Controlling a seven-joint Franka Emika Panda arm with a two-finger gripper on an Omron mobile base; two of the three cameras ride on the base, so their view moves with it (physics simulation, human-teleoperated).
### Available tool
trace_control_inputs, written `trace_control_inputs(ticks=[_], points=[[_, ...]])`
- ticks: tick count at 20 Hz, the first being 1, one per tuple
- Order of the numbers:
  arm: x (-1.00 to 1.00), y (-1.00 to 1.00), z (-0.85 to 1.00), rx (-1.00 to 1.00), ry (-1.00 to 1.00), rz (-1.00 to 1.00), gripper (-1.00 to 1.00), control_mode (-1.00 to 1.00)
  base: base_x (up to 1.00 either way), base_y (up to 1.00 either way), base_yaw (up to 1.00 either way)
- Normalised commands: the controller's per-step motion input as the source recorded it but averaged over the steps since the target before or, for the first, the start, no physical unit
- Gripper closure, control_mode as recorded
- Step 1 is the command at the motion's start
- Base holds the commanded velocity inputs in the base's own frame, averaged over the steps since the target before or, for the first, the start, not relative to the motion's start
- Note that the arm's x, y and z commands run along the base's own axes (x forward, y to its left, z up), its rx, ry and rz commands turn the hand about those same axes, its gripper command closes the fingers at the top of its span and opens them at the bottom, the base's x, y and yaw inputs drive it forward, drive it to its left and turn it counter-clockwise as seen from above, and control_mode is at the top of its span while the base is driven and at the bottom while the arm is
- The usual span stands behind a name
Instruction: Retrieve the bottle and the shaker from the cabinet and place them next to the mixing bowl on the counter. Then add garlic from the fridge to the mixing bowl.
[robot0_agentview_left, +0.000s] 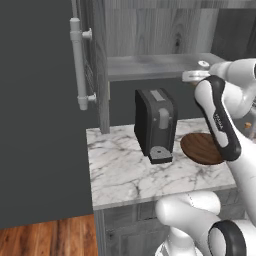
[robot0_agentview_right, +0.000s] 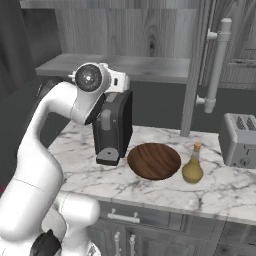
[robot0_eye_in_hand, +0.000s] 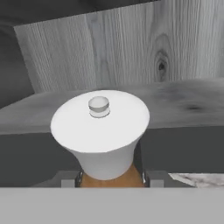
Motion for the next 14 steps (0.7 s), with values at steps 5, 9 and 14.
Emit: trace_control_inputs(ticks=[5,9,14], points=[[-0.81,-0.55,0.00,0.00,-0.13,0.16,1.00,-1.00,0.00,0.00,0.00],[-0.64,-0.41,-0.01,0.00,-0.06,0.19,1.00,-1.00,0.00,0.00,0.00],[-0.60,-0.26,-0.04,0.00,-0.01,0.20,1.00,-1.00,0.00,0.00,0.00]])
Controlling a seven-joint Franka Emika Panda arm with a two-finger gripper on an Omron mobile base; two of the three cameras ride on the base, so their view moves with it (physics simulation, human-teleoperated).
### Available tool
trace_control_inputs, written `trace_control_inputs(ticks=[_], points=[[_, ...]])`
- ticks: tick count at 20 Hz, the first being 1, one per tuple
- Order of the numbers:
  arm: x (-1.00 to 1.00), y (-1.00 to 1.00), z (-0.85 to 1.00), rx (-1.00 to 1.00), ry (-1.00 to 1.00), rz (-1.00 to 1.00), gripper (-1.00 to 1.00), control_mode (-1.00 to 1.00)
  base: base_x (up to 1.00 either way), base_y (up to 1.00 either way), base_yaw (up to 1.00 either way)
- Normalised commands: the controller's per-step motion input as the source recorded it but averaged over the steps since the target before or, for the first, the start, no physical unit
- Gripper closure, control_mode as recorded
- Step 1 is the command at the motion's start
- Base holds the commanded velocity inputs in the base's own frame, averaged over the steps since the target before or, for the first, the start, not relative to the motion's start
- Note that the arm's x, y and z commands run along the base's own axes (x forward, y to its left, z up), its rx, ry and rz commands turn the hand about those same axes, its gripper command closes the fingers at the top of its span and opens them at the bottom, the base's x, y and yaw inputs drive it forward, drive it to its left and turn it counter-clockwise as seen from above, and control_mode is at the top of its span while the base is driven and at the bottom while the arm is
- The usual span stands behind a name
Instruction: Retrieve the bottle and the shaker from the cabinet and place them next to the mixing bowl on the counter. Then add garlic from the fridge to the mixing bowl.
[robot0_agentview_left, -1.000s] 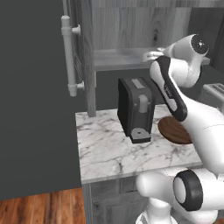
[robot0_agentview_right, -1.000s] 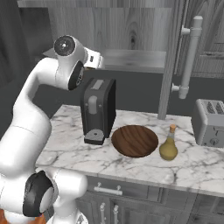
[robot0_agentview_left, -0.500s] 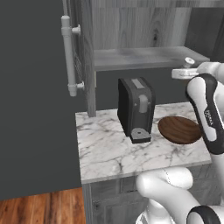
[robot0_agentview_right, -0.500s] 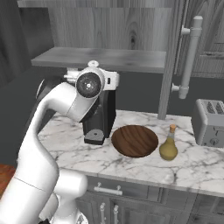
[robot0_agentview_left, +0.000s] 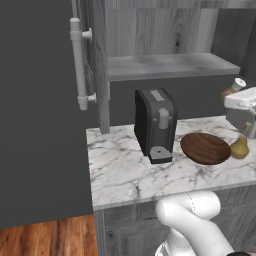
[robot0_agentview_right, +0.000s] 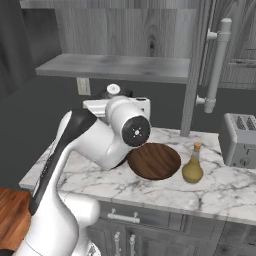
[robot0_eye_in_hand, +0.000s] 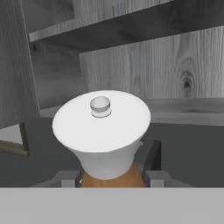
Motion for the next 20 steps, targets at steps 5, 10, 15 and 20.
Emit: trace_control_inputs(ticks=[5,10,15,20], points=[[-0.59,-0.20,-0.13,0.00,0.00,0.16,1.00,-1.00,0.00,0.00,0.00],[-0.58,-0.07,-0.30,-0.04,0.00,0.09,1.00,-1.00,0.00,0.00,0.00],[-0.52,-0.09,-0.40,-0.09,0.00,0.02,1.00,-1.00,0.00,0.00,0.00],[-0.41,-0.19,-0.45,-0.13,0.00,0.00,1.00,-1.00,0.00,0.00,0.00]])
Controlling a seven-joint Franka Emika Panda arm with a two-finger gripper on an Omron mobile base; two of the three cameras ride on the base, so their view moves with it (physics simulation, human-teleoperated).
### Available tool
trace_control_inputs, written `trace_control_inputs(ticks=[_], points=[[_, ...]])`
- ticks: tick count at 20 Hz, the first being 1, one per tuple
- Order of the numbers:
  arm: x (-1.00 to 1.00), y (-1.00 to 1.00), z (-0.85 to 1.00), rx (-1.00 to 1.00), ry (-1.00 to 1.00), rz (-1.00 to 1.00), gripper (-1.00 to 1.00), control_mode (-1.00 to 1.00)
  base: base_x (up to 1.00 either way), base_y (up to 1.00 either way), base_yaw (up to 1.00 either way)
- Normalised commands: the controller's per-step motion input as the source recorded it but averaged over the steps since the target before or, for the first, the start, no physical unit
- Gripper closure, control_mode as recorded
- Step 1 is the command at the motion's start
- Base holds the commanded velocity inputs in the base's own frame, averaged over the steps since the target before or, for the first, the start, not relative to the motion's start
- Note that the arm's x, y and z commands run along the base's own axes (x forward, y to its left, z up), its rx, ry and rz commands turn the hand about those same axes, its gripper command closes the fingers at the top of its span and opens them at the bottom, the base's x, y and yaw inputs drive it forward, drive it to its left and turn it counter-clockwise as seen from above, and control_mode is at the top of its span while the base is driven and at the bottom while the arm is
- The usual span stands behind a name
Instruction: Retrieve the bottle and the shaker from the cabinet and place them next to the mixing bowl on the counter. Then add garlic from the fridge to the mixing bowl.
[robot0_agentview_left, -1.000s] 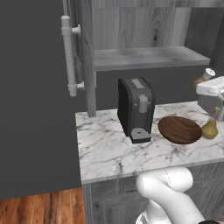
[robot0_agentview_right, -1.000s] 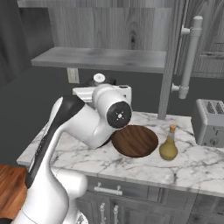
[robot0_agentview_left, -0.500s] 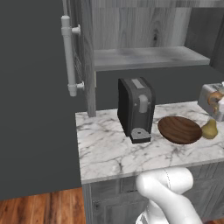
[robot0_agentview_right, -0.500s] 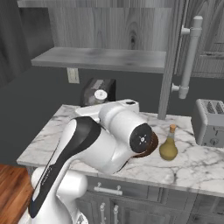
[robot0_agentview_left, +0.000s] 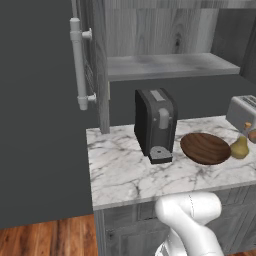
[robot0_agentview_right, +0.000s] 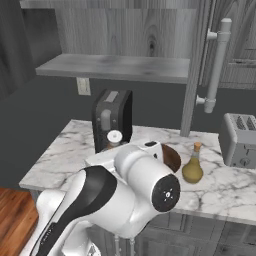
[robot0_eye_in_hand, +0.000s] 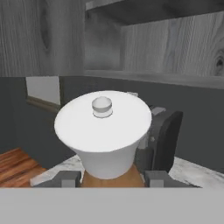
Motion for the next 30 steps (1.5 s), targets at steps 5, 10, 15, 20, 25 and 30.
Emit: trace_control_inputs(ticks=[5,10,15,20,25,30], points=[[-0.16,-0.28,-0.43,-0.16,0.02,0.00,1.00,-1.00,0.00,0.00,0.00],[0.05,-0.33,-0.27,-0.14,0.08,0.00,1.00,-1.00,0.00,0.00,0.00],[0.15,-0.38,-0.06,-0.09,0.09,0.00,1.00,-1.00,0.00,0.00,0.00],[0.16,-0.21,-0.01,0.00,0.09,0.00,1.00,-1.00,0.00,0.00,0.00],[0.16,-0.09,-0.44,0.00,0.12,0.00,1.00,-1.00,0.00,0.00,0.00],[0.50,-0.01,-0.69,0.00,0.19,0.00,1.00,-1.00,0.00,0.00,0.00]])
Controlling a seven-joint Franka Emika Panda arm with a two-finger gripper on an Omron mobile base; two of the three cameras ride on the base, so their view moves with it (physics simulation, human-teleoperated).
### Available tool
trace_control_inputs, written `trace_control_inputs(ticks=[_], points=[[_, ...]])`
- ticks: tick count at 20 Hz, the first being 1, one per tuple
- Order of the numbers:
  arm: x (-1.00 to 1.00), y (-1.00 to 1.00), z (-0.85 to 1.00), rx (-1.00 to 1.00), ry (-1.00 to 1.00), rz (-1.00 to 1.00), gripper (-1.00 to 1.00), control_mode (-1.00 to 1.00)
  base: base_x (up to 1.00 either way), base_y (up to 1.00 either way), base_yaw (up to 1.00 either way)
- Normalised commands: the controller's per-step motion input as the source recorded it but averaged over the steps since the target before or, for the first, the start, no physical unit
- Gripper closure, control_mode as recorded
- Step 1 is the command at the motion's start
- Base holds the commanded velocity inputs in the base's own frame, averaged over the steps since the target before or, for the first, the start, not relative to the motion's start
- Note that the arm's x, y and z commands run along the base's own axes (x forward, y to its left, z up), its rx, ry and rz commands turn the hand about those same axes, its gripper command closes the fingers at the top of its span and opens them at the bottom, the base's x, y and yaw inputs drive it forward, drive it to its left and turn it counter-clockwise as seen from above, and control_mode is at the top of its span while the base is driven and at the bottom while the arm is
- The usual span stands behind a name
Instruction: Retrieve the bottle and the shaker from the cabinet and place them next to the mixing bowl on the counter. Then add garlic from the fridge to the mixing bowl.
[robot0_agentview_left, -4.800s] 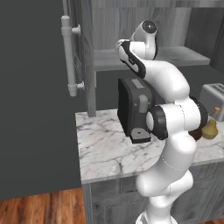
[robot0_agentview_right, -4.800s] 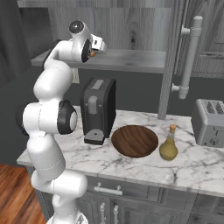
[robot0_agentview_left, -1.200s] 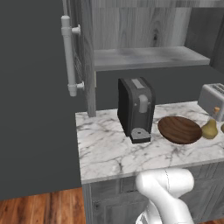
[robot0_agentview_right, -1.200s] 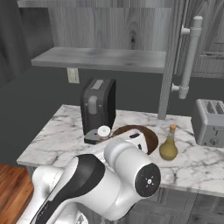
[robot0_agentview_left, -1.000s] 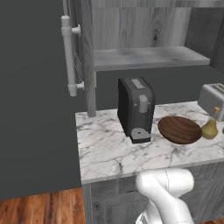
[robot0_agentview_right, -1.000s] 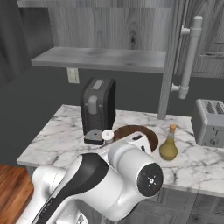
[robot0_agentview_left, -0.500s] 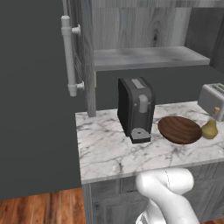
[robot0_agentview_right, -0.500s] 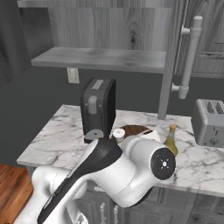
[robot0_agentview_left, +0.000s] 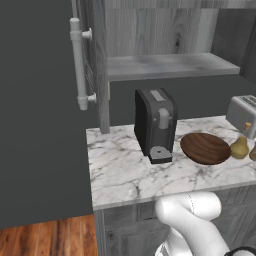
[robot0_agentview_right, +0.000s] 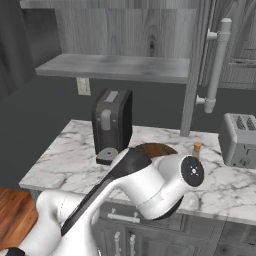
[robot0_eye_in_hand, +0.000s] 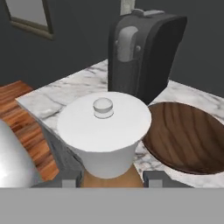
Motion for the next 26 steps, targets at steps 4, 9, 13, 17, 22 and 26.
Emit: trace_control_inputs(ticks=[4,9,13,17,22,26], points=[[0.39,-0.08,-0.56,0.00,0.12,0.00,1.00,-1.00,0.00,0.00,0.00],[0.14,-0.21,-0.56,0.00,0.01,0.00,1.00,-1.00,0.00,0.00,0.00],[0.03,-0.23,-0.51,0.00,0.00,0.00,1.00,-1.00,0.00,0.00,0.00],[0.00,-0.31,-0.41,0.00,0.00,0.00,1.00,-1.00,0.00,0.00,0.00],[0.00,-0.28,-0.42,0.01,0.00,0.00,1.00,-1.00,0.00,0.00,0.00],[0.11,-0.13,-0.21,0.07,-0.01,0.00,1.00,-1.00,0.00,0.00,0.00]])
